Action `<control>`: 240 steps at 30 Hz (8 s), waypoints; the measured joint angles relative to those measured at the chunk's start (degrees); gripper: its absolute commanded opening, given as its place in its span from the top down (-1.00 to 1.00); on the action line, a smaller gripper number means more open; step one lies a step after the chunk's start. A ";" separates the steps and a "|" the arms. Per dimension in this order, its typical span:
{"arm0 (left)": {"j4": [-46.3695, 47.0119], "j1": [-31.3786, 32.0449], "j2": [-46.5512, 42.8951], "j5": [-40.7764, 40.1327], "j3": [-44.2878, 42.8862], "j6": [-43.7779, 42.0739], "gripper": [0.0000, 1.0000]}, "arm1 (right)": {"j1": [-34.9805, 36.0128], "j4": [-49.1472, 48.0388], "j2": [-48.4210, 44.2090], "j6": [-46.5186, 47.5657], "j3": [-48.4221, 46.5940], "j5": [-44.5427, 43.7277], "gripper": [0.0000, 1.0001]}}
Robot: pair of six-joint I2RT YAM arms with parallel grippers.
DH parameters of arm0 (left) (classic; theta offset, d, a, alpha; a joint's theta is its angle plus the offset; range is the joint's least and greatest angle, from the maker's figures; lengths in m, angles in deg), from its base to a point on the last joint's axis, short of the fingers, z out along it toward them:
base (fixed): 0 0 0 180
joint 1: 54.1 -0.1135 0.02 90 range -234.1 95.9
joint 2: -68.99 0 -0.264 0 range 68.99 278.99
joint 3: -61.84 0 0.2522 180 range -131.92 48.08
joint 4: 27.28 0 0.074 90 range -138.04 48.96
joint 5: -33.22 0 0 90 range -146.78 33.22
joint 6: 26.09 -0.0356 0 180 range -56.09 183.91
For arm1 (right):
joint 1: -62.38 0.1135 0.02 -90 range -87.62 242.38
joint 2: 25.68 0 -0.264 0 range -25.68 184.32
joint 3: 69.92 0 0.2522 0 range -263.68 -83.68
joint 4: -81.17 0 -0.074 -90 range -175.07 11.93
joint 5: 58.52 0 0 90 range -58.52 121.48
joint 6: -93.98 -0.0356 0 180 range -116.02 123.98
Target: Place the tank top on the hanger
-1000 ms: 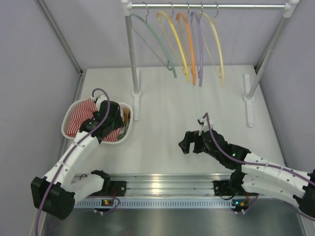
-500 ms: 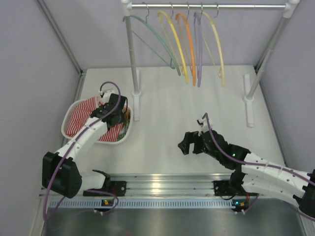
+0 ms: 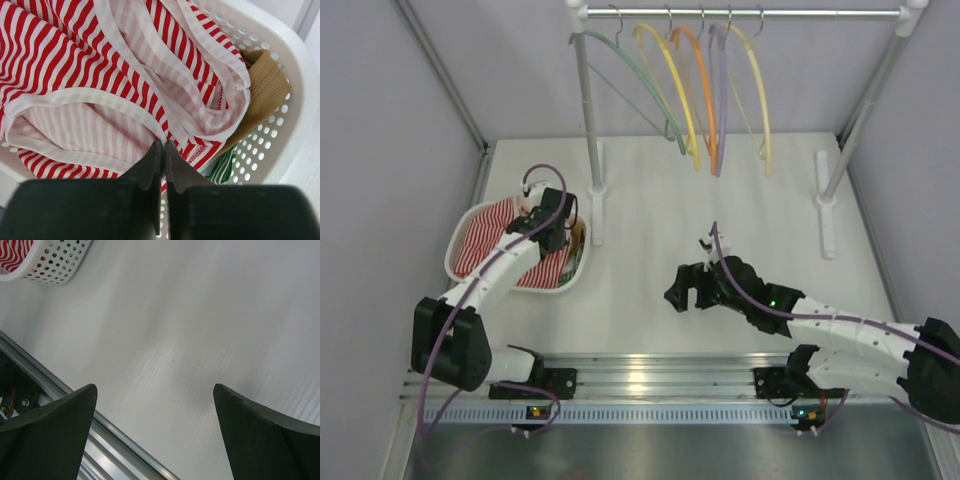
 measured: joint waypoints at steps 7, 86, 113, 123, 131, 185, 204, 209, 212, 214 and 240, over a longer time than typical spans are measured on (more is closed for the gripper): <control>-3.96 -0.04 -5.77 2.95 -2.08 -1.70 1.00 | 1.40 -5.11 10.36 0.04 -8.15 2.45 -1.00; -28.52 -0.13 -36.04 16.55 -19.58 -3.76 1.00 | 8.61 14.05 67.06 -4.57 -77.70 -5.53 1.00; 1.51 -0.13 -19.15 31.67 -44.11 -6.05 1.00 | 8.81 16.94 33.18 26.34 -82.14 -25.53 1.00; 25.05 -0.13 -17.07 41.70 -42.01 -1.51 1.00 | 8.83 14.86 23.87 35.30 -85.66 -25.64 1.00; 36.72 -0.13 -14.40 43.91 -44.76 1.84 1.00 | 8.87 12.59 20.90 40.02 -90.01 -25.44 1.00; 27.61 16.81 -20.72 36.52 27.82 17.59 0.13 | 8.87 19.26 -5.70 -3.28 -5.57 -12.57 -0.19; 13.60 16.85 -27.17 34.45 15.56 13.97 0.02 | -15.43 36.70 8.90 22.45 -71.78 -4.44 -0.15; 11.19 16.85 -27.17 34.47 12.74 12.66 0.02 | -32.92 37.66 20.00 24.85 -90.33 6.19 -0.20; 10.47 16.85 -27.17 34.47 11.82 12.00 0.02 | -40.61 37.20 24.74 24.74 -96.08 11.50 -0.21; 10.03 16.85 -27.15 34.47 11.43 11.43 0.01 | -44.63 36.48 28.74 24.35 -99.93 15.28 -0.23; 8.11 16.85 -27.85 34.36 11.19 9.60 -0.03 | -47.45 29.00 39.54 26.40 -96.06 26.16 -0.18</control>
